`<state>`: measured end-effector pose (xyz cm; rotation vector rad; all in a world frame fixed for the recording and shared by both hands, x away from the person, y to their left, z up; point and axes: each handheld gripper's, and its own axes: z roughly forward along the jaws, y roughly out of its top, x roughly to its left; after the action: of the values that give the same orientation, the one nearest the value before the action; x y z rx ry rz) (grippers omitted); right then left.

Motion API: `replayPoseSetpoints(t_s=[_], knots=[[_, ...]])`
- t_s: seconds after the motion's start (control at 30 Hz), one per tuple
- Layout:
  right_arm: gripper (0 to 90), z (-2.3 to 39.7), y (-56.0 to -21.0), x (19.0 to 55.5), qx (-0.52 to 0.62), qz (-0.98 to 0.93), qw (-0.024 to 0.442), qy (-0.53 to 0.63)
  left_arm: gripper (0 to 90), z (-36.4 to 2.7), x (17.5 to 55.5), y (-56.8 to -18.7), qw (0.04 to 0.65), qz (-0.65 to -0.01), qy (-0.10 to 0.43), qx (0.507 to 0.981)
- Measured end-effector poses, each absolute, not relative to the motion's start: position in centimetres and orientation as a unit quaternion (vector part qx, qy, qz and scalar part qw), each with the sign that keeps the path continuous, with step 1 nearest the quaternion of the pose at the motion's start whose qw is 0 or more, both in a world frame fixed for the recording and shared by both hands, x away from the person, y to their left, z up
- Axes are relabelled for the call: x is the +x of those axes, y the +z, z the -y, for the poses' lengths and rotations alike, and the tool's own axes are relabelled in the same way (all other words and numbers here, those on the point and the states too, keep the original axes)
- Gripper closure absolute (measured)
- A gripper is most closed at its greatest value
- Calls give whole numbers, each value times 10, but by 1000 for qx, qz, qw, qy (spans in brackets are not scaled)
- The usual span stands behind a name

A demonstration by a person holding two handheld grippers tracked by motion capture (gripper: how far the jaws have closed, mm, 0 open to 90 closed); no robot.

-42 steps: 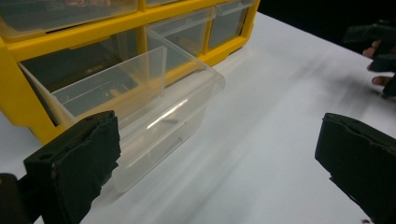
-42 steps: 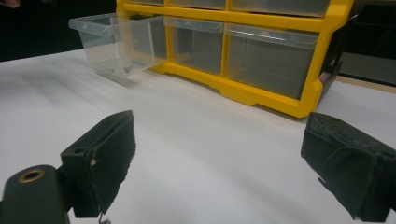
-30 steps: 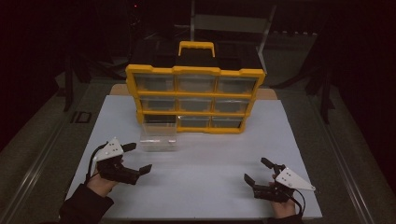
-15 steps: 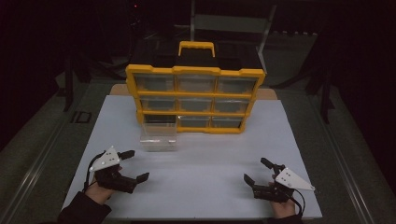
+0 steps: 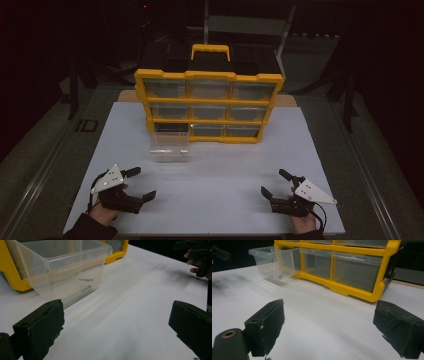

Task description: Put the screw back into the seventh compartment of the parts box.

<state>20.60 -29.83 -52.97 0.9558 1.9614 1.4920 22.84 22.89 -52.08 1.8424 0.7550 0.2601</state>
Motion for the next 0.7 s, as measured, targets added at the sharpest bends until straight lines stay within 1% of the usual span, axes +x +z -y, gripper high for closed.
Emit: replayPoseSetpoints(t_s=[0.07,0.3,0.5,0.7], knots=[[101,298,-530,206,350,-719,247,547,0,-231,228,-523,545,-313,112,770],[101,299,-530,207,352,-720,246,545,0,-237,227,-531,542,-322,116,768],[101,299,-532,207,352,-721,244,544,0,-235,226,-534,539,-317,124,770],[101,299,-532,207,352,-723,244,543,0,-233,226,-537,538,-314,117,773]])
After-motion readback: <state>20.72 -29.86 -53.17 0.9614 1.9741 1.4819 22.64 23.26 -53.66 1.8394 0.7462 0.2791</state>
